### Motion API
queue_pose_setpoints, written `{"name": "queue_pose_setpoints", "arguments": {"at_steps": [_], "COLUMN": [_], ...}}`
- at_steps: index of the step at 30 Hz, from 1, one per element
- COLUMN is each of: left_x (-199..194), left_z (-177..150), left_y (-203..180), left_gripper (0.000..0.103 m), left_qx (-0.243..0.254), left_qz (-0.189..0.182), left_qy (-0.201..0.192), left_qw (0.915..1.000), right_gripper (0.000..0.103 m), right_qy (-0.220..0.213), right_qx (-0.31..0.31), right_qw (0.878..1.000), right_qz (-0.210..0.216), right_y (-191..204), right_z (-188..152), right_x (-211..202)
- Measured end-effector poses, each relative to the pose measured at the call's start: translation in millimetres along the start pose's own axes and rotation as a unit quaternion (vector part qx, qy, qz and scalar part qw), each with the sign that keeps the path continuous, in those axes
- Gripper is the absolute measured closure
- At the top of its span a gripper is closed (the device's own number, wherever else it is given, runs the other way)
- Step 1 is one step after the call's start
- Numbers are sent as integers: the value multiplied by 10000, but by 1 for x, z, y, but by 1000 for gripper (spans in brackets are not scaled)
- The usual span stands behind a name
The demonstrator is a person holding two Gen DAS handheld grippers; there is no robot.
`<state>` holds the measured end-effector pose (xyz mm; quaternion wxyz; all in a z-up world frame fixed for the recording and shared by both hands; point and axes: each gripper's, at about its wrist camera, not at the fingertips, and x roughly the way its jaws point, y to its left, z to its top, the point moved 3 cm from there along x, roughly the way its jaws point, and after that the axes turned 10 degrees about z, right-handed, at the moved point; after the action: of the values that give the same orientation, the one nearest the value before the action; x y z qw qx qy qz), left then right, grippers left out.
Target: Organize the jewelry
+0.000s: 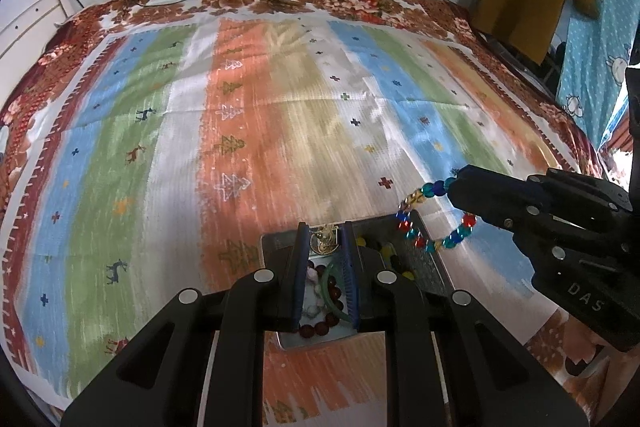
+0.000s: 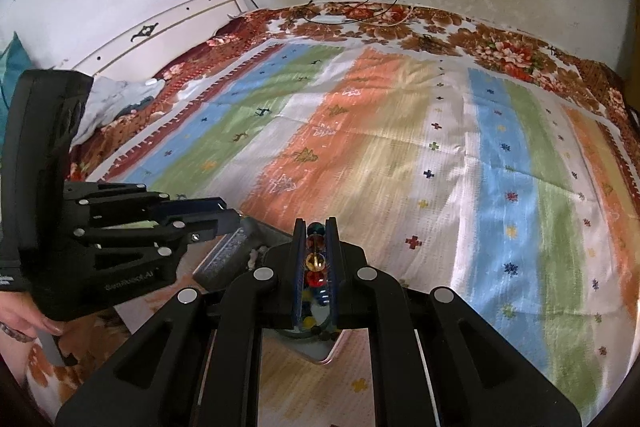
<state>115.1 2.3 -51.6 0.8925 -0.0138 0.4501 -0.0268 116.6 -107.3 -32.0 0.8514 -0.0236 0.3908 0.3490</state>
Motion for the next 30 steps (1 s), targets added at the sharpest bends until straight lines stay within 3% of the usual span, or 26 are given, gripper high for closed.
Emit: {"name": "queue_pose_setpoints", "arguments": {"at_steps": [5, 7, 8, 10, 14, 19, 25, 30], "left_x": [0, 1, 1, 0, -1, -2, -4, -7], "left_z": [-5, -7, -8, -8, -9, -10, -12, -14], "left_y": [-2, -5, -6, -5, -1, 0, 1, 3], "left_gripper": [87, 79, 67, 65, 64, 61, 44, 34], "left_qx": [35, 106, 123, 130, 59, 24, 24, 11], "left_qz": [-21, -35, -11, 24, 38, 41, 58, 70], "left_qy": [43, 103, 105, 70, 100, 90, 96, 84], "left_qw": [10000, 9999, 9999, 9999, 9999, 9999, 9999, 9999], "right_gripper": [93, 92, 91, 71, 68, 56, 40, 33], "right_qy": [64, 91, 112, 87, -52, -148, -113, -114], "right_qx": [58, 114, 166, 228, 287, 323, 244, 241], "right_qw": [9999, 9998, 9997, 9997, 9995, 9992, 9995, 9995], "right_qz": [107, 137, 113, 19, -142, -186, -171, -142], "right_y": [1, -1, -3, -7, -14, -20, -19, -20], "right_z": [-6, -8, -10, -11, -12, -15, -23, -30], "right_x": [2, 3, 3, 1, -10, -18, -20, -24]}}
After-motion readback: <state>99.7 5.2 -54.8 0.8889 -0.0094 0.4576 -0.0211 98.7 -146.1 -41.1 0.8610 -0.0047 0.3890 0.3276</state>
